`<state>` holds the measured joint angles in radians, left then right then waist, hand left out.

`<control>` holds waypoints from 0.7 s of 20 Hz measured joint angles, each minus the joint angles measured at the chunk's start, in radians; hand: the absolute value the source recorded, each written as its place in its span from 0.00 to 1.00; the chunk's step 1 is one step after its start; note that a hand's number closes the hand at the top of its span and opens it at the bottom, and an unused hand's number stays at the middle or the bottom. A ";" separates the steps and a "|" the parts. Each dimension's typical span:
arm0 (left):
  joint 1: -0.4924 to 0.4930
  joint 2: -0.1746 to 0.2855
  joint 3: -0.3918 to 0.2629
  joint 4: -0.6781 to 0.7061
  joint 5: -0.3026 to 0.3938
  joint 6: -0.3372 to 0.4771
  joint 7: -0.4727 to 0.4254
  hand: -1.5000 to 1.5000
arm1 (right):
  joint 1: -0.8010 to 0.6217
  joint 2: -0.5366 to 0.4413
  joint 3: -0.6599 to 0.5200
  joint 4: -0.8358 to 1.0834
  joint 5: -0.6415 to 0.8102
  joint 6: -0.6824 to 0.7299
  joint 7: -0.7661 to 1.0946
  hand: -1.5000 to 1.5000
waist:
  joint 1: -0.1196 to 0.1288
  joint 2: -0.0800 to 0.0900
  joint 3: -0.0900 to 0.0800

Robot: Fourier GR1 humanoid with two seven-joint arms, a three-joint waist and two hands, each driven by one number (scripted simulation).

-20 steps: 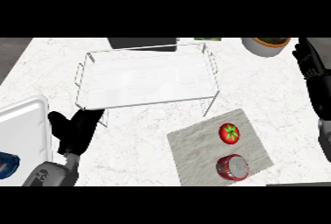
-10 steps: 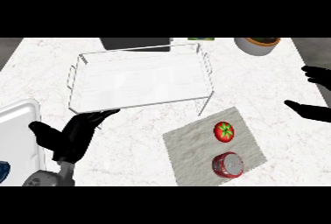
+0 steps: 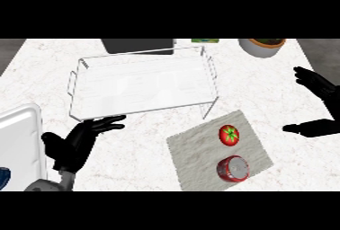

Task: Pick the tomato from the placemat and place it in the tiered shelf

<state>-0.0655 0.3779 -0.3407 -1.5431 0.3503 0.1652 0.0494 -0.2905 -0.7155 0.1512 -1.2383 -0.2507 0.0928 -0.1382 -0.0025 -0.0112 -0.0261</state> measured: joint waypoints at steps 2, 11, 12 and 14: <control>0.006 0.001 -0.006 0.003 -0.015 0.007 -0.011 0.50 | -0.004 -0.010 0.027 -0.037 -0.005 0.040 0.024 0.00 | -0.002 -0.002 0.005; 0.022 0.040 -0.046 0.055 -0.098 0.004 -0.018 0.50 | -0.093 -0.139 0.234 -0.228 0.220 0.098 0.345 0.00 | 0.004 0.000 0.021; 0.020 0.040 -0.048 0.061 -0.104 0.003 -0.022 0.50 | -0.108 -0.146 0.261 -0.249 0.266 0.089 0.391 0.00 | 0.005 0.000 0.022; 0.022 0.040 -0.052 0.063 -0.114 0.008 -0.018 0.50 | -0.138 -0.151 0.312 -0.286 0.354 0.074 0.493 0.00 | 0.009 0.001 0.023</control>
<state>-0.0435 0.4174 -0.3924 -1.4800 0.2366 0.1734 0.0312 -0.4288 -0.8667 0.4631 -1.5245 0.1033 0.1673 0.3549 0.0065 -0.0107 -0.0032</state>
